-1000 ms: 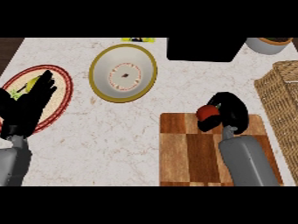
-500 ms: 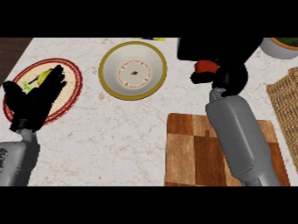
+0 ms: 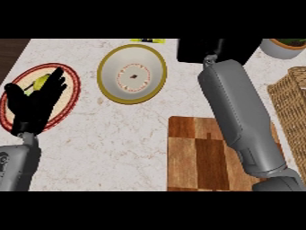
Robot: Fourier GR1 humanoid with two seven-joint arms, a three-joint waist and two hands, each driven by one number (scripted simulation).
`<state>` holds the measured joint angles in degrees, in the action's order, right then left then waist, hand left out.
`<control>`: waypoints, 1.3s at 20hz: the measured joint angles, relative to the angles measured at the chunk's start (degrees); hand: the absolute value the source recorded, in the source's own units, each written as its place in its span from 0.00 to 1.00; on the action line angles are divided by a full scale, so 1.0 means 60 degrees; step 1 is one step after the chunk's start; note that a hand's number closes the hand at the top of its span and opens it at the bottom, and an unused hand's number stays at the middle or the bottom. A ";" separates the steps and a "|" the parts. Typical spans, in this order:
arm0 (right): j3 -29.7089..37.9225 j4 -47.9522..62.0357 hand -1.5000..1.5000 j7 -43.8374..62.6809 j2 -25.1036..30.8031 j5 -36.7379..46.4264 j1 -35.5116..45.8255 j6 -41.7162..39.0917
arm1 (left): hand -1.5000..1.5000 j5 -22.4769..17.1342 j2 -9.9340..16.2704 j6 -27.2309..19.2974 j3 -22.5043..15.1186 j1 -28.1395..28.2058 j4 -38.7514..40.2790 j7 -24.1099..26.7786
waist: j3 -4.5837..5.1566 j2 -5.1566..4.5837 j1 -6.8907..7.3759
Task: Pick the bell pepper from the cutting board and place it in the basket
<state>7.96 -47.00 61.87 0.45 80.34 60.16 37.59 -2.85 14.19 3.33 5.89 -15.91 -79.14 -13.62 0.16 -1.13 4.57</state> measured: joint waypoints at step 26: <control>0.2847 0.2669 1.00 0.1428 0.2805 0.4194 0.2697 -0.0980 | 0.50 -0.0074 0.0142 0.0009 0.0356 0.0455 -0.0028 0.0115 | -0.0017 0.0116 -0.0528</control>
<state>25.04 -30.99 70.44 17.27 105.50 76.34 31.71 -3.30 15.05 3.38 8.03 -13.17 -79.30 -12.93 0.06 -0.43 1.40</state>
